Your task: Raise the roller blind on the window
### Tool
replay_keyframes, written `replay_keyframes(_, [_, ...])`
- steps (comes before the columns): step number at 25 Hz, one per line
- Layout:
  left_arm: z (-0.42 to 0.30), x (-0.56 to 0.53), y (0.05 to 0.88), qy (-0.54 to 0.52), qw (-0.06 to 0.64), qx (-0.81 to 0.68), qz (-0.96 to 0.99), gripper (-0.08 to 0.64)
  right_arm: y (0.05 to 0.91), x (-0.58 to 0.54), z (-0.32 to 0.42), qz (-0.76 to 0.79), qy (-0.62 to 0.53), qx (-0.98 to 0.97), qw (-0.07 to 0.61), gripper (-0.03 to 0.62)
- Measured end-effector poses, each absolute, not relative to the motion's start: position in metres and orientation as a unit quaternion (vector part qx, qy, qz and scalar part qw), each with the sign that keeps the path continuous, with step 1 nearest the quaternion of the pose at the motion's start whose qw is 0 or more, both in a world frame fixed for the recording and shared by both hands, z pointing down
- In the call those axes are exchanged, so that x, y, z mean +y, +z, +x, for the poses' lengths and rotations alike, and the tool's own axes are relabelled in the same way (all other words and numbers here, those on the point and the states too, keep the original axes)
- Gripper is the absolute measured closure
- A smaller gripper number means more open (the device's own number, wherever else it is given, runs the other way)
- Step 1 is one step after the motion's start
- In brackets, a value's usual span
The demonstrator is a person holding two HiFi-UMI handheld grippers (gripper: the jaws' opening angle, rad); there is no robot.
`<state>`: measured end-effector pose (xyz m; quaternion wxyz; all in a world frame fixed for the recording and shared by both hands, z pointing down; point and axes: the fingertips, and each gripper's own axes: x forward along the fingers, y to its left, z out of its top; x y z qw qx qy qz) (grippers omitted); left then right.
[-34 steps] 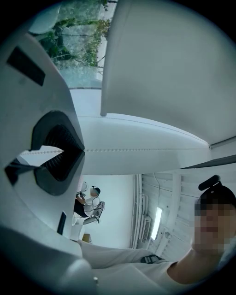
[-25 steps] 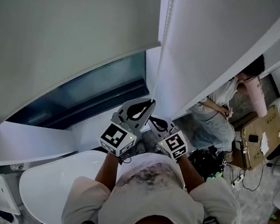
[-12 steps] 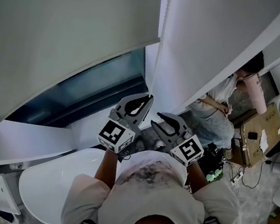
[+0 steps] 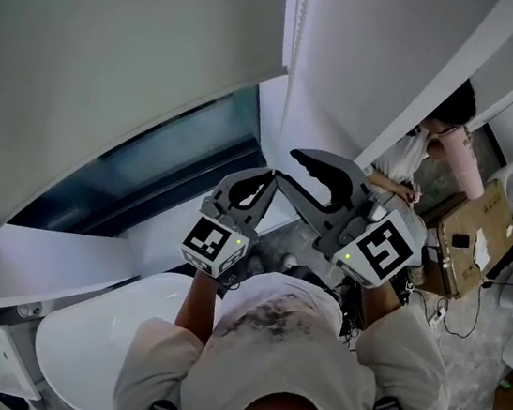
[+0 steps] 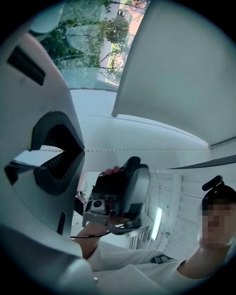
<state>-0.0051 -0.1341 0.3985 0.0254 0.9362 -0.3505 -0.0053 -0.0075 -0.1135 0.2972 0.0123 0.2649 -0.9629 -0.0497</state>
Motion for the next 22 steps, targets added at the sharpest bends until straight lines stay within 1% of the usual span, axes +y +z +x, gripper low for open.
replay_keyframes(8, [0.000,-0.133,0.397,0.001,0.021,-0.349,0.937,0.555,0.234,-0.132,-0.016,0.253,-0.097,-0.962,-0.010,0.416])
replay_keyframes(10, [0.001,-0.133,0.397,0.002,0.019,-0.350,0.937,0.554,0.230,-0.137,-0.017,0.255,-0.101,-0.962,-0.004,0.442])
replay_keyframes(12, [0.001,-0.133,0.397,0.000,0.018,-0.353,0.935,0.554,0.229,-0.140,-0.018,0.254,-0.100,-0.962,0.002,0.498])
replay_keyframes(13, [0.001,-0.133,0.397,-0.001,0.017,-0.354,0.935,0.554,0.229,-0.140,-0.019,0.253,-0.096,-0.963,0.003,0.515])
replay_keyframes(15, [0.001,-0.134,0.396,-0.006,0.015,-0.355,0.935,0.554,0.230,-0.141,-0.018,0.253,-0.081,-0.964,-0.001,0.529])
replay_keyframes(19, [-0.001,-0.134,0.402,-0.004,0.020,-0.356,0.934,0.554,0.234,-0.141,-0.019,0.255,-0.055,-0.965,-0.015,0.532])
replay_keyframes(22, [0.000,-0.132,0.415,0.006,0.027,-0.357,0.934,0.554,0.246,-0.139,-0.020,0.256,-0.052,-0.965,-0.010,0.532])
